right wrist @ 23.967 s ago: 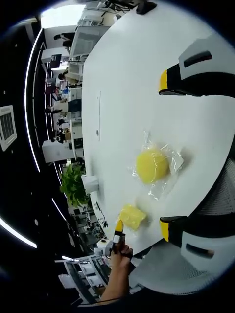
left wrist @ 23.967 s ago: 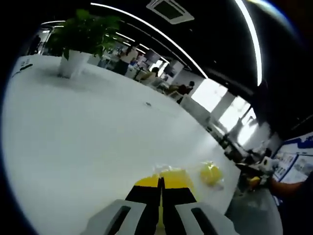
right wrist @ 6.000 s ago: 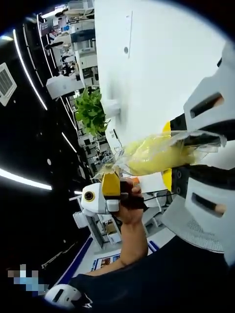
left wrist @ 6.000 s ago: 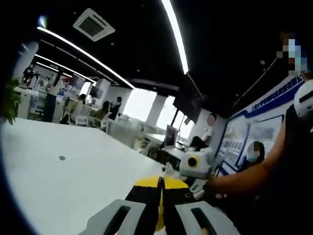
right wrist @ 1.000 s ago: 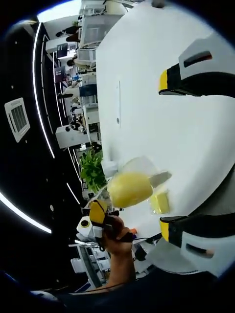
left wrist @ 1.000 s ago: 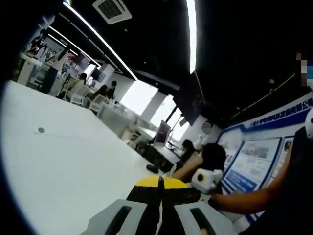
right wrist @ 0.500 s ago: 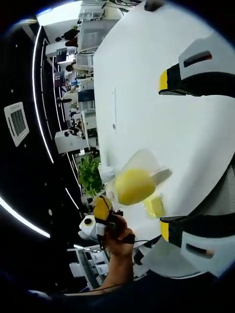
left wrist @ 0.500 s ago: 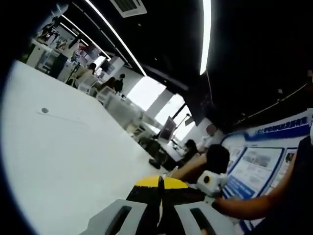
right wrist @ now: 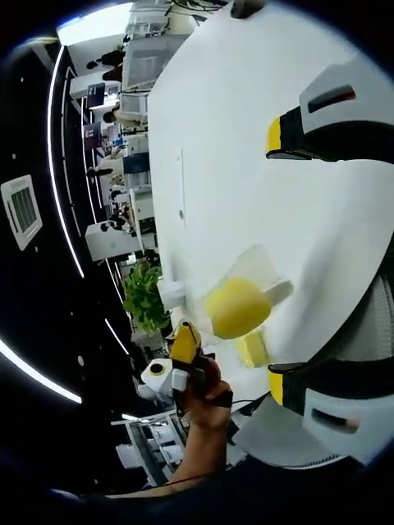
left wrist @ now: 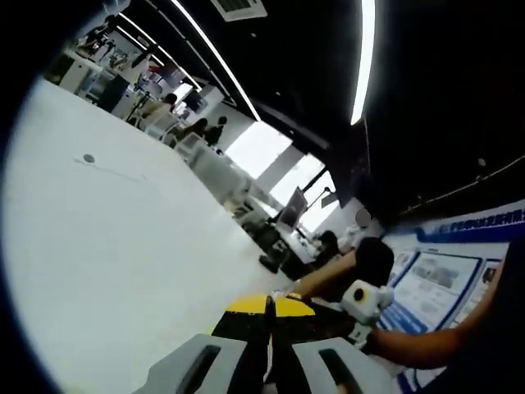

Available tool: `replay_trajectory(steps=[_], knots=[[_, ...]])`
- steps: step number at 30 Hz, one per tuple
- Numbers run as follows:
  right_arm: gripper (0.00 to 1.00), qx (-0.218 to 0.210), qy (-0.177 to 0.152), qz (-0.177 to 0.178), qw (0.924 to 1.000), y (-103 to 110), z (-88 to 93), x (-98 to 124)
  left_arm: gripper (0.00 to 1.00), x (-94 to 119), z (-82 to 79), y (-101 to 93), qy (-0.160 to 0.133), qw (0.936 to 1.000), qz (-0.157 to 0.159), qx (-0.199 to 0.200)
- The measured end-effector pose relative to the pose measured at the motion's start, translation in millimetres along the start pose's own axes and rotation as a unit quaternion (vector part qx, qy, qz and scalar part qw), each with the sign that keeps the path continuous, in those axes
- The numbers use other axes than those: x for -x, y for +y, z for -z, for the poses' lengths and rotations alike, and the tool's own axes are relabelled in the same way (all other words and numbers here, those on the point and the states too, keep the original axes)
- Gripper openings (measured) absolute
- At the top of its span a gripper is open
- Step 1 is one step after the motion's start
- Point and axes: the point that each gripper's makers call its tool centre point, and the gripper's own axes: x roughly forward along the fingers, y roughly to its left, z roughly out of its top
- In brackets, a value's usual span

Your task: Compare the silicone blocks by pressing each to a similar depth, holding the contact briefly, and releasing to observe deformation and rebound differences across the visible hardness samples.

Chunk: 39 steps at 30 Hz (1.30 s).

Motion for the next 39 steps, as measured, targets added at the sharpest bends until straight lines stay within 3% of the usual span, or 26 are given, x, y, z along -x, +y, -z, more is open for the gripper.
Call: replay_trajectory(steps=[7,16,23,32,39], knots=[[0.96,-0.004,0.004,0.001,1.0000,0,1.8,0,0.00,-1,5.7,6.5,-0.004,0.9997,0.001,0.023],[0.96,-0.005,0.006,0.001,1.0000,0,3.2,0,0.00,-2,6.7,20.2,-0.010,0.9996,-0.014,0.020],[0.96,-0.007,0.012,-0.003,0.9999,1,5.7,-2,0.00,-4,-3.6,49.3,-0.017,0.9987,-0.047,0.013],[0.96,-0.012,0.010,0.001,0.9999,0,5.2,-3,0.00,-1,-3.6,85.5,-0.013,0.9942,-0.107,-0.002],[0.96,-0.015,0.013,0.001,0.9998,0,7.4,-4,0.00,-6,-0.8,106.9,-0.007,0.9912,-0.132,0.001]])
